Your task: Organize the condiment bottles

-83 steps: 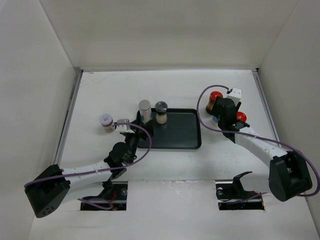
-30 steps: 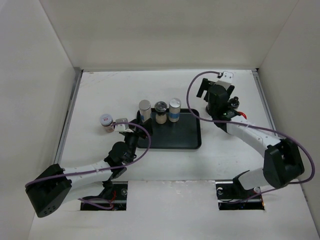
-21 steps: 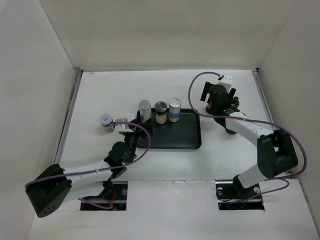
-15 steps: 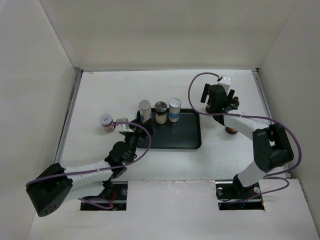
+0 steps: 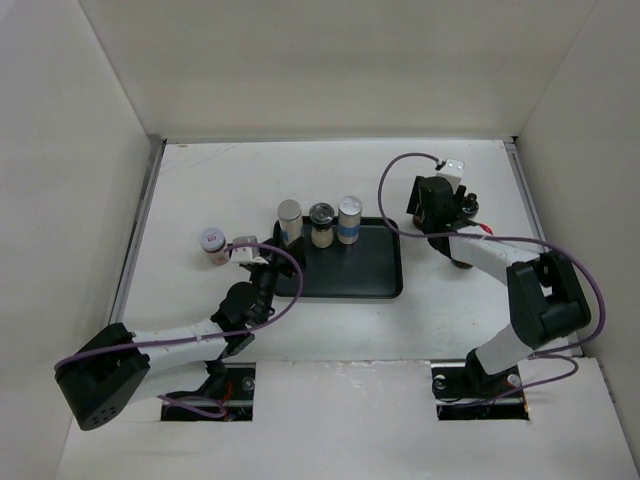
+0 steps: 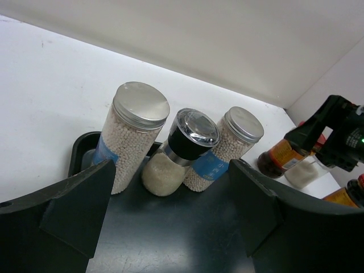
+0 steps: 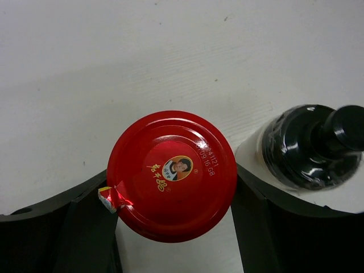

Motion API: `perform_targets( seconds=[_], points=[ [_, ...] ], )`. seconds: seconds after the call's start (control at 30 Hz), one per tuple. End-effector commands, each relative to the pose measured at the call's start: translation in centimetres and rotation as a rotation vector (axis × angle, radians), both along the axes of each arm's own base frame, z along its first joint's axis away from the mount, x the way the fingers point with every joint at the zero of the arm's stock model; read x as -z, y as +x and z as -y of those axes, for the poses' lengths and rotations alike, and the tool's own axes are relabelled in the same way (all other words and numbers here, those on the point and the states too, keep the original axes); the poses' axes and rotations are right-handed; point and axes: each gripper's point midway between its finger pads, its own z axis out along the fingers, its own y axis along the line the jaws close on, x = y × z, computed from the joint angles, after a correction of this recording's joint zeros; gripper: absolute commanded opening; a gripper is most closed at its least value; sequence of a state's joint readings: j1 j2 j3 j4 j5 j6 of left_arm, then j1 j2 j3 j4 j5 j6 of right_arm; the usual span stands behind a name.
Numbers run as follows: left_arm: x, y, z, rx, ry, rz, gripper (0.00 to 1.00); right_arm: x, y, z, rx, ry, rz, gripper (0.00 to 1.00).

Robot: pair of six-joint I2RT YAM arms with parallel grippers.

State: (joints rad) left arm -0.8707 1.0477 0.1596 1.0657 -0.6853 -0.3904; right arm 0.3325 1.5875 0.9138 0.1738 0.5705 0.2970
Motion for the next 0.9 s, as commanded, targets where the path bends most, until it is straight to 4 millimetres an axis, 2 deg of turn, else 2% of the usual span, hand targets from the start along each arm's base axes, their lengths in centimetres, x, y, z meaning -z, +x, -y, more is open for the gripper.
perform_targets(
  seconds=[0.0,0.1,0.17,0.33,0.4,0.53,0.67,0.73,0.87],
  points=[
    [-2.0,0.1,-0.1,-0.005,-0.068,0.048,0.80,-9.4,-0.1,-2.1,-0.037,0.055,0.279,0.58],
    [-1.9,0.2,-0.2,-0.009,-0.067,0.044,0.80,-11.2,-1.9,-4.9,-0.114,0.074,0.317,0.58],
    [-1.9,0.1,0.0,-0.003,-0.068,0.046,0.80,-11.6,-2.9,-6.9,-0.168,0.102,0.327,0.58],
    [-1.8,0.3,0.1,-0.006,-0.065,0.041,0.81,-11.4,-4.0,-11.3,-0.259,0.154,0.321,0.60],
    [-1.9,0.1,0.1,-0.002,-0.067,0.044,0.81,-10.3,-3.8,-12.8,-0.287,0.150,0.297,0.61],
    [-2.2,0.1,-0.2,-0.007,-0.078,0.052,0.81,-8.3,-3.4,-14.0,-0.297,0.155,0.264,0.61],
    [-2.2,-0.1,-0.1,0.002,-0.079,0.053,0.81,-6.5,-3.1,-14.3,-0.291,0.146,0.234,0.63],
    [-2.2,-0.1,-0.2,-0.001,-0.079,0.053,0.81,-6.0,-3.3,-14.3,-0.290,0.149,0.226,0.68],
    [-2.1,-0.1,0.0,0.002,-0.075,0.049,0.81,-5.8,-3.7,-14.1,-0.284,0.155,0.222,0.86]
  ],
)
